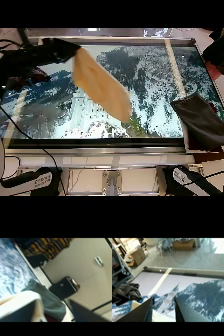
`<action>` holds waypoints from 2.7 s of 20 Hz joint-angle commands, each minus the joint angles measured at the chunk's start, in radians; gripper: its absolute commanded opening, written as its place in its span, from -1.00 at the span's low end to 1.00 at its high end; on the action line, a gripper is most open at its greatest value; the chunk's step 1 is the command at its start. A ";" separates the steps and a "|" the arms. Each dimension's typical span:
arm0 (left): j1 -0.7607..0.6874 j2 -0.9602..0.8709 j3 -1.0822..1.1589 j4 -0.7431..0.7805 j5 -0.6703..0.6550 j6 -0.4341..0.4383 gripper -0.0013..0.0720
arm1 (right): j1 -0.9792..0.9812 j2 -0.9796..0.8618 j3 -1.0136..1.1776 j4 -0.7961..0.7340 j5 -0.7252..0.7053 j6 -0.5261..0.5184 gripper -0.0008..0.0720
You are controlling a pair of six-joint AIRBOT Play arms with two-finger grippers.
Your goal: Fold the shirts.
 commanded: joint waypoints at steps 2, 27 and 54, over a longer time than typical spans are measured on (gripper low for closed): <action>-0.120 -0.014 0.000 0.085 0.203 0.001 0.97 | 0.000 0.001 -0.018 -0.210 0.239 -0.002 -0.18; -0.399 -0.600 0.043 0.464 0.643 -0.188 0.97 | 0.433 -0.027 -1.336 -0.248 -0.401 -0.090 0.35; -0.019 0.412 0.131 0.598 0.113 -0.087 -0.94 | 0.561 0.503 -0.417 -0.483 -0.047 0.060 -0.93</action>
